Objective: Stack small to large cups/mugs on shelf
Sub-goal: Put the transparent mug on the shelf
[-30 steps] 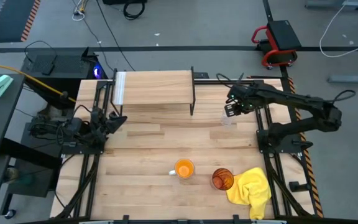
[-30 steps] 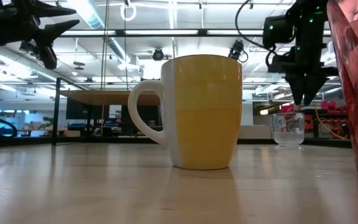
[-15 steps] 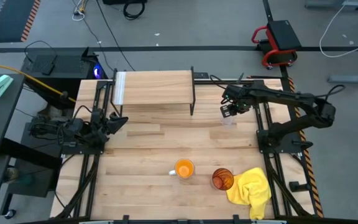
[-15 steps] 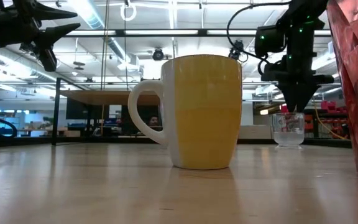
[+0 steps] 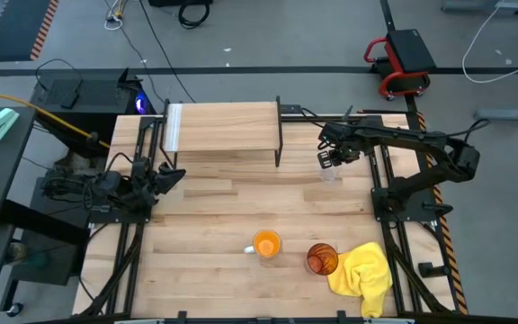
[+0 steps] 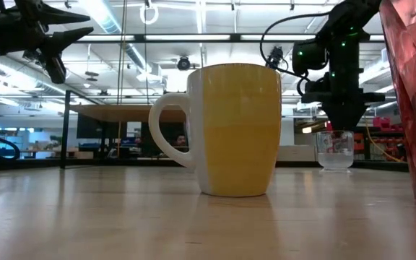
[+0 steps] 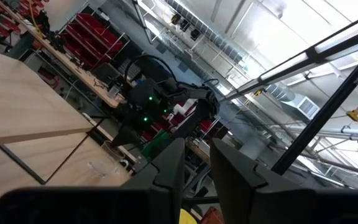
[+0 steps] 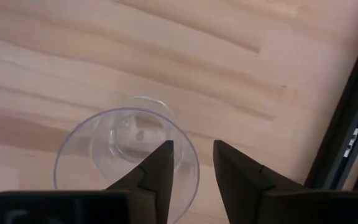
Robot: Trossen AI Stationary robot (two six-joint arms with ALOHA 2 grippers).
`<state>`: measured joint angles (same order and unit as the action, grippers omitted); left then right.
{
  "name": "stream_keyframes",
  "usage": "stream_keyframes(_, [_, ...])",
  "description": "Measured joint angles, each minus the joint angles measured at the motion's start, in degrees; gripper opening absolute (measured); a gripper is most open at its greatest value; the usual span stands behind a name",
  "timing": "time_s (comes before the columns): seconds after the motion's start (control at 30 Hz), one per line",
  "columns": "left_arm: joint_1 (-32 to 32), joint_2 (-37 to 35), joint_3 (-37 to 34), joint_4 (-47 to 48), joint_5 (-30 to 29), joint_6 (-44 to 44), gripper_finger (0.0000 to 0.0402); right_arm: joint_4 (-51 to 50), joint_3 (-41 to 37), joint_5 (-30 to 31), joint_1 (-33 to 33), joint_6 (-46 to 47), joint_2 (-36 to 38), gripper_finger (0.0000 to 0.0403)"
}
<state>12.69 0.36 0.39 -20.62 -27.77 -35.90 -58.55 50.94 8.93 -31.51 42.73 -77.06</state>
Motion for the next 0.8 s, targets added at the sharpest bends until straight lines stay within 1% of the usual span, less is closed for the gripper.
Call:
stream_keyframes(0.3, [0.0,0.0,0.0,0.0,0.0,0.0,0.0089,0.2,0.0,-1.5,0.2,-1.0,-3.3,0.0069])
stream_keyframes(0.47, [0.0,0.0,0.0,0.0,0.0,0.1,0.0083,1.4,0.0,-2.1,0.2,-2.0,-3.9,0.0042])
stream_keyframes(0.63, [0.0,0.0,0.0,0.0,-0.4,0.3,0.0086,2.1,0.0,-2.4,0.2,-2.7,-3.5,0.0013])
stream_keyframes(0.7, [0.0,0.0,0.0,0.1,-0.9,0.3,0.0087,2.1,0.0,-2.4,0.2,-3.0,-3.3,0.0007])
stream_keyframes(0.8, [0.0,0.0,0.0,0.4,-2.0,0.4,0.0084,2.0,0.0,-2.4,0.2,-3.5,-3.0,0.0008])
